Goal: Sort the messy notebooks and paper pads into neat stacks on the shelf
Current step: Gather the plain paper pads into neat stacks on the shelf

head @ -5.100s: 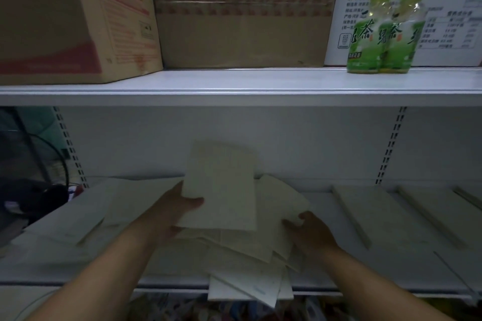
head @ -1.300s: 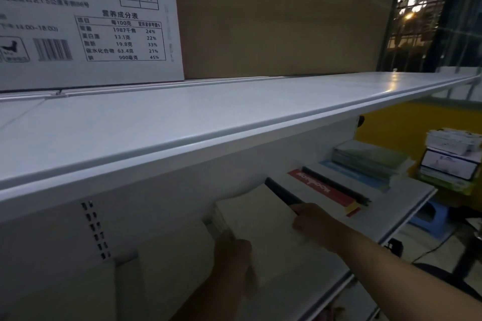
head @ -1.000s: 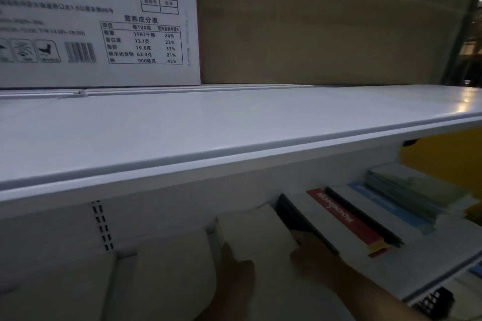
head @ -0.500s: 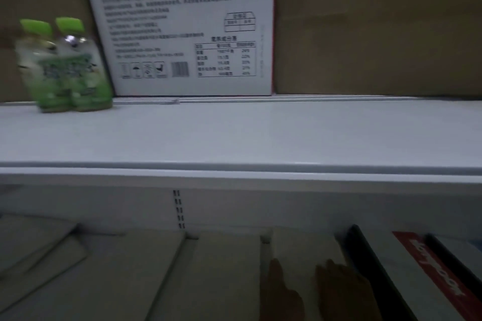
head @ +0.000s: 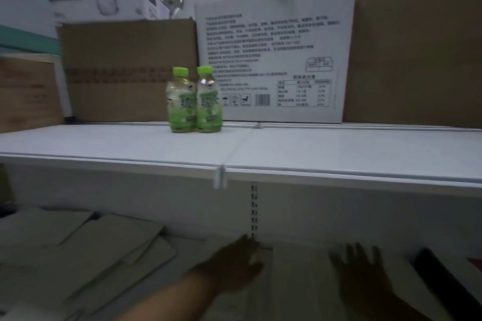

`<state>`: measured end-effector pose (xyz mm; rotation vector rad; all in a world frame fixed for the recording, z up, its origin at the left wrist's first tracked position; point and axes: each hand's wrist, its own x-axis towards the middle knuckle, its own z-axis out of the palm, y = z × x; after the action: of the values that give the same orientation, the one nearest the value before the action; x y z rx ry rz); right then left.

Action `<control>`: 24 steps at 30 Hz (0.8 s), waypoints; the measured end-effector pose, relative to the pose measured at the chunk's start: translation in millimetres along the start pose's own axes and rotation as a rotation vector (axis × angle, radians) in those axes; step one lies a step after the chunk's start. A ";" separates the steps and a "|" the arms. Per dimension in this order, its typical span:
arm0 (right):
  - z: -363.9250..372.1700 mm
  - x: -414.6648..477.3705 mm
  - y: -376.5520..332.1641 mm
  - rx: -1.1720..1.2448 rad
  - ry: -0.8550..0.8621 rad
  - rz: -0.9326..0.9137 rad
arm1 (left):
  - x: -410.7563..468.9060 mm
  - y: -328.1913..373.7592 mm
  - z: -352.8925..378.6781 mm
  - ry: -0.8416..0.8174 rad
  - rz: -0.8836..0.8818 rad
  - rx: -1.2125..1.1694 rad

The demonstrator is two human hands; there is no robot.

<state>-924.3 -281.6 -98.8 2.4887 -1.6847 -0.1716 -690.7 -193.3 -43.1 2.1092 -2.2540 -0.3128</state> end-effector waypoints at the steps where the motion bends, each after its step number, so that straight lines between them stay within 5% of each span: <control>1: -4.3 -2.5 -26.0 -0.075 0.103 0.022 | -7.6 -30.3 -2.2 0.024 -0.018 0.056; 3: -24.1 -8.9 -85.9 -0.045 0.195 -0.114 | -30.6 -94.4 -12.5 0.065 -0.147 0.153; 4: -40.4 -9.4 -116.9 -0.052 0.077 -0.221 | -44.0 -127.5 -19.4 0.069 -0.203 0.206; 9: -77.0 6.3 -253.7 0.125 0.039 -0.421 | -120.6 -244.9 -35.7 0.098 -0.459 0.239; 24: -111.6 35.9 -514.7 0.238 0.021 -0.820 | -260.7 -410.7 -37.7 0.234 -0.680 0.032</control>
<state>-422.0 -120.8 -78.1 3.1896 -0.6049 -0.0156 -260.9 37.6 -48.8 2.6971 -1.3739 -0.0355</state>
